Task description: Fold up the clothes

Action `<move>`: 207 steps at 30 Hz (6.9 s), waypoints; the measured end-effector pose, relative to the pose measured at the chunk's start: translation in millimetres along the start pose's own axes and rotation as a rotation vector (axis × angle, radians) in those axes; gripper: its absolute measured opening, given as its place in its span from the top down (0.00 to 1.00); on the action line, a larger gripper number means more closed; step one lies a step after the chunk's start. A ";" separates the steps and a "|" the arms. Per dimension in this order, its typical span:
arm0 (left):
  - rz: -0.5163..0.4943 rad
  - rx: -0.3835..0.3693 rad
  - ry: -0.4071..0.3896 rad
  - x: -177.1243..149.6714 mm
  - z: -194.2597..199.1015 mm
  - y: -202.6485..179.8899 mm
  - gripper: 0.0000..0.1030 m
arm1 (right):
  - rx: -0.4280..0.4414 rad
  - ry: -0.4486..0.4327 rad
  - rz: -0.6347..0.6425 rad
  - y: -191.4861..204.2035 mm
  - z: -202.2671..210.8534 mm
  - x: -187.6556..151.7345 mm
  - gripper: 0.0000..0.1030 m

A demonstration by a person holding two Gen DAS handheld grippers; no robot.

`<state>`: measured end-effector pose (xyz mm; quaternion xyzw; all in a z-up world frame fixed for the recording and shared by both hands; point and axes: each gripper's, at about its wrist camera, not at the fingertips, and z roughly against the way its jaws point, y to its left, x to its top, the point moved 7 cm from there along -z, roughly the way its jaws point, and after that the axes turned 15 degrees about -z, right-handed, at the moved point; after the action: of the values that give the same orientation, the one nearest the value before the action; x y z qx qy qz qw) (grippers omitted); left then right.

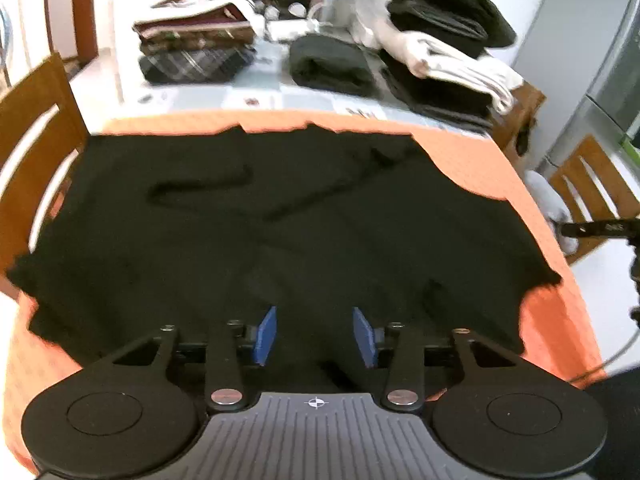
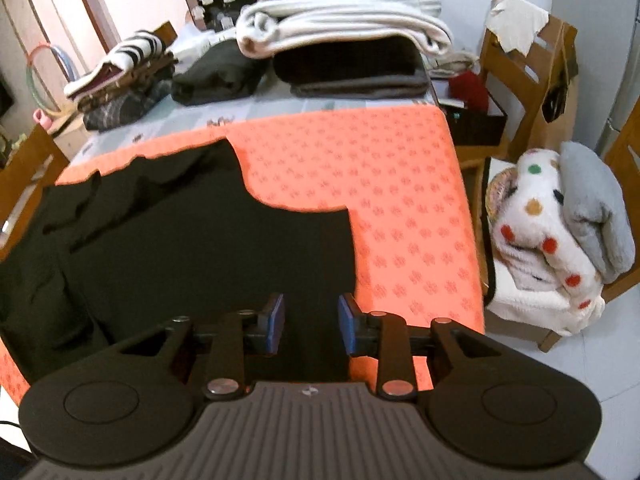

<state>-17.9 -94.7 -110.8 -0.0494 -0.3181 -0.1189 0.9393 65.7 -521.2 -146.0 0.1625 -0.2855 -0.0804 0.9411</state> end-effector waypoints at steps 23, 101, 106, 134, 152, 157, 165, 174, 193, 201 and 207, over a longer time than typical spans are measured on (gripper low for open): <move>0.000 0.115 -0.052 93.6 -113.9 95.9 0.43 | -0.019 -0.036 -0.069 79.8 -28.1 13.8 0.56; 0.168 0.422 -0.139 169.8 -190.8 326.5 0.49 | -0.031 -0.001 0.116 155.4 -246.8 180.5 0.60; 0.160 0.386 -0.135 169.2 -159.7 313.2 0.47 | 0.005 -0.002 0.126 158.6 -208.6 177.9 0.58; 0.238 0.306 -0.021 -10.8 0.2 207.6 0.41 | 0.149 0.190 0.175 119.0 -36.9 -13.7 0.56; 0.466 0.244 0.057 -86.6 -25.3 214.1 0.65 | 0.062 0.205 0.126 110.7 -38.9 -74.4 0.56; 0.434 0.255 0.021 -69.3 -15.3 208.9 0.89 | 0.030 0.188 0.088 109.3 -36.2 -81.8 0.56; 0.293 0.214 -0.101 -2.1 4.2 186.0 0.89 | 0.015 0.169 0.058 106.1 -30.3 -92.7 0.56; 0.170 0.089 -0.170 63.2 -18.2 156.1 0.87 | 0.011 0.141 0.044 100.2 -25.6 -92.0 0.56; 0.166 0.187 -0.032 -22.4 -5.9 172.7 0.51 | 0.022 0.196 0.125 116.4 -44.0 -92.9 0.56; 0.258 0.251 0.034 -68.3 -9.4 197.7 0.51 | 0.004 0.213 0.143 116.1 -46.5 -97.6 0.56; 0.290 0.276 0.047 -76.0 -30.6 208.5 0.50 | -0.007 0.218 0.159 117.6 -47.8 -99.4 0.56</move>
<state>-5.3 116.3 -184.9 0.0371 -0.2988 0.0613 0.9516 17.6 -374.6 -192.9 0.1441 -0.1933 0.0116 0.9704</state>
